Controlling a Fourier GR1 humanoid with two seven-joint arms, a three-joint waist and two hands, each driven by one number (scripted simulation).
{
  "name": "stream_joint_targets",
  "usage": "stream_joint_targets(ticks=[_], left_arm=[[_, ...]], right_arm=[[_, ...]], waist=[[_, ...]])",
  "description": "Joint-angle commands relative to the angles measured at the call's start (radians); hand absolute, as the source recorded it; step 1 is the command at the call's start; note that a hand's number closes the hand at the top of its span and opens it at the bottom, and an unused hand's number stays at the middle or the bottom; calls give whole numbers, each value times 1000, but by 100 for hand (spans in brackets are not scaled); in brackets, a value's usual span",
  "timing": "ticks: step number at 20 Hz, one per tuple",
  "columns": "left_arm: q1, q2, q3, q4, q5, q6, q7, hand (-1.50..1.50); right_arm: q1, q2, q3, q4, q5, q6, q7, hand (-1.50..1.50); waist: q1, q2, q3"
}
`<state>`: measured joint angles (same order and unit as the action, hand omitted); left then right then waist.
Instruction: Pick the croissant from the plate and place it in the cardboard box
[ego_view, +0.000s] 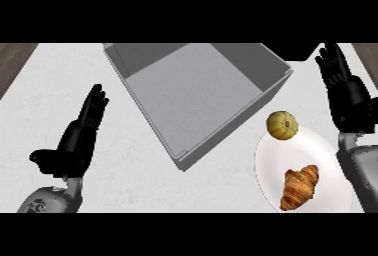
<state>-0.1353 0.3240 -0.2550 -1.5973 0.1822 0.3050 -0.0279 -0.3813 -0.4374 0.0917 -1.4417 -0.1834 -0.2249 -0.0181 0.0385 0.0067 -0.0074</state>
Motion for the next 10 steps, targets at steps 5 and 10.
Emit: stream_joint_targets(ticks=[5, 10], left_arm=[[96, 128, 74, 90, -84, 31, 31, 0], [143, 153, 77, 89, -65, 10, 74, 0]], right_arm=[[40, 30, -138, -31, 165, -386, 27, -150], [217, 18, -226, 127, 334, -700, 177, -150]], waist=[[-56, -14, 6], [-90, -16, 3]])
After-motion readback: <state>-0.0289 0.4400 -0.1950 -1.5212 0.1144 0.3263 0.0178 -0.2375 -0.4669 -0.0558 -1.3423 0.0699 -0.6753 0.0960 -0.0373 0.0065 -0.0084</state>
